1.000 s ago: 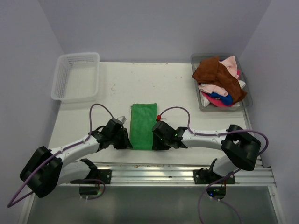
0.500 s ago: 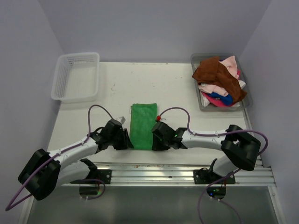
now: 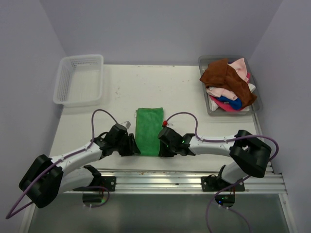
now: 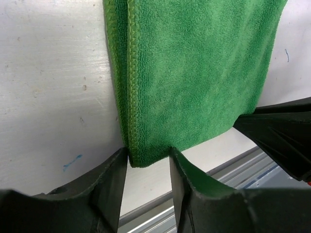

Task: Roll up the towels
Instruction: Roll the towel

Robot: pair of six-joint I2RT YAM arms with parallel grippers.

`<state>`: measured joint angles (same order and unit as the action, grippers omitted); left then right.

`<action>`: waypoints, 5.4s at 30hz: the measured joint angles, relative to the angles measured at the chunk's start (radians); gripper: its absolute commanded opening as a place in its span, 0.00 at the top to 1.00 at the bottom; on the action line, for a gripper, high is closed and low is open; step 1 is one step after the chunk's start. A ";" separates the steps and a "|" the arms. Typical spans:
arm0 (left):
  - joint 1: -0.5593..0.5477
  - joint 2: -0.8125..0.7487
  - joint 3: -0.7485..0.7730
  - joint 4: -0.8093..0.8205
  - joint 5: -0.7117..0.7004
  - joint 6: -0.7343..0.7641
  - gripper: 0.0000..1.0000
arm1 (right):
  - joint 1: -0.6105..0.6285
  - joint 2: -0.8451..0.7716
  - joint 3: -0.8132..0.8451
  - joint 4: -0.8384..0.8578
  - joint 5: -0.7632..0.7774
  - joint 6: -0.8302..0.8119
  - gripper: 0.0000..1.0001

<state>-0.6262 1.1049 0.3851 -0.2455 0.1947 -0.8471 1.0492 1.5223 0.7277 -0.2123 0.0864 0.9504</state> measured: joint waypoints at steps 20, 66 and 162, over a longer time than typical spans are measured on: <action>-0.001 -0.005 0.016 -0.070 -0.018 -0.004 1.00 | 0.005 -0.020 -0.001 -0.015 0.026 0.007 1.00; 0.115 0.393 0.459 -0.200 -0.149 0.092 0.52 | -0.181 0.186 0.337 -0.133 0.104 -0.212 0.70; 0.122 0.480 0.530 -0.063 -0.077 0.251 0.77 | 0.018 0.117 0.336 -0.158 0.203 -0.152 0.75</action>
<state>-0.5041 1.5848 0.9154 -0.3084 0.1177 -0.5964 1.0668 1.6398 1.0641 -0.3706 0.2897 0.7986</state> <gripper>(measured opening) 0.119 0.235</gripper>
